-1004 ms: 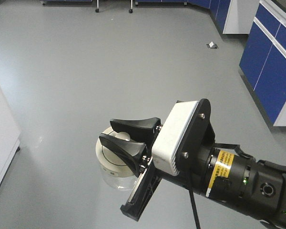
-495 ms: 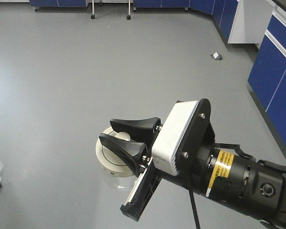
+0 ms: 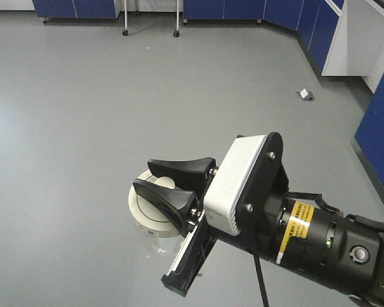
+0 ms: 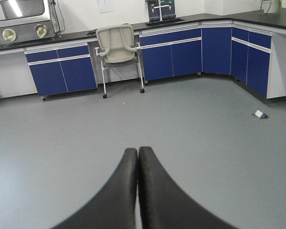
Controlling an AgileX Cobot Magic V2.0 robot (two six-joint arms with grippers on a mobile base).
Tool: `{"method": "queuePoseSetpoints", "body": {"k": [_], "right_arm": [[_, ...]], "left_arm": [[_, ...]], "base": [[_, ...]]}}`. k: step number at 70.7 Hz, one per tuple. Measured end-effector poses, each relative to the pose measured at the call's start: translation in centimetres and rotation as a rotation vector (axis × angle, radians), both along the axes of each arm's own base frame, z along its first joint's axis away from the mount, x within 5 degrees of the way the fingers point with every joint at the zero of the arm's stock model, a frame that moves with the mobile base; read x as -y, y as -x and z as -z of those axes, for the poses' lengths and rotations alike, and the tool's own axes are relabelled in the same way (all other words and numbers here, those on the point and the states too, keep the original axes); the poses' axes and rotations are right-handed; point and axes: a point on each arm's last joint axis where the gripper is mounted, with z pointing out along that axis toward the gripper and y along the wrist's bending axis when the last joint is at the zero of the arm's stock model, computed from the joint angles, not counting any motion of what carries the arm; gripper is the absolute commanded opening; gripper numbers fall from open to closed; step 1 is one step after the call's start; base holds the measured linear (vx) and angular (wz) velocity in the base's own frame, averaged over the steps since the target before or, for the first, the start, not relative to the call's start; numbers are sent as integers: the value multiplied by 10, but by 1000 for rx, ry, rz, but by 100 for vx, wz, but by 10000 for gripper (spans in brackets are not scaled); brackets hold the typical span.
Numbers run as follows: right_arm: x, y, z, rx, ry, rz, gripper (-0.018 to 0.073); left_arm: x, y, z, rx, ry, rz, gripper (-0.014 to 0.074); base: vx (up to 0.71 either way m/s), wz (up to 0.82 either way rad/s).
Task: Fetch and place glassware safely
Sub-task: 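Keep holding the jar while driving toward the blue cabinets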
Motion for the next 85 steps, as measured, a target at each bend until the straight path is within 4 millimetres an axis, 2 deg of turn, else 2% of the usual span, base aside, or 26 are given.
{"method": "queuePoseSetpoints", "body": {"k": [85], "right_arm": [[0,0,0,0,0,0,-4]], "left_arm": [[0,0,0,0,0,0,-7]], "base": [[54,0]]}}
